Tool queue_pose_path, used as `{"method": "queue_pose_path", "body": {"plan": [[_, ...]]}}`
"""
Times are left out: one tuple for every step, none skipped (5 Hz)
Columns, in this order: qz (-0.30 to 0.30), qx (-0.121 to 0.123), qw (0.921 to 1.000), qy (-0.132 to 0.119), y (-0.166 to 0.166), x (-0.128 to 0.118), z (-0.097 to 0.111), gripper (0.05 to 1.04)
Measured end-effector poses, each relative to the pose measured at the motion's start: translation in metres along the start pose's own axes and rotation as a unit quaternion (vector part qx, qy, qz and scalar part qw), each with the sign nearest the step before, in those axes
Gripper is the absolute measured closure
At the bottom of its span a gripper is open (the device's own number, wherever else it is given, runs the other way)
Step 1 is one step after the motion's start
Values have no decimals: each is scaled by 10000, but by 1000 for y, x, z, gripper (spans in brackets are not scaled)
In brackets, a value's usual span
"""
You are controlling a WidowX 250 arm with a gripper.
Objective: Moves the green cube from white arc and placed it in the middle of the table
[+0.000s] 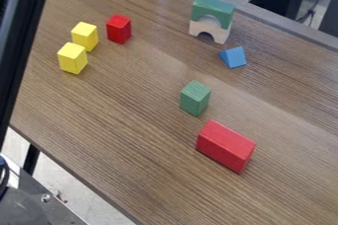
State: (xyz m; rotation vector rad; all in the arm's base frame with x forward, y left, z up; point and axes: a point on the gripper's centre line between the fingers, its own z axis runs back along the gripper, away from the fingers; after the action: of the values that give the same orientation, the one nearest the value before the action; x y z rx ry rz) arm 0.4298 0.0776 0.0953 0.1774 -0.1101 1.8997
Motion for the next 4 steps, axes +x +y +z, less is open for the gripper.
{"method": "queue_pose_path", "body": {"plan": [[161, -212, 9995, 150, 4, 1, 5, 85], [179, -333, 9991, 197, 7, 3, 8, 85], [230, -277, 9990, 252, 10, 3, 0, 85], [301, -413, 9978, 429, 10, -2, 3, 85]]}}
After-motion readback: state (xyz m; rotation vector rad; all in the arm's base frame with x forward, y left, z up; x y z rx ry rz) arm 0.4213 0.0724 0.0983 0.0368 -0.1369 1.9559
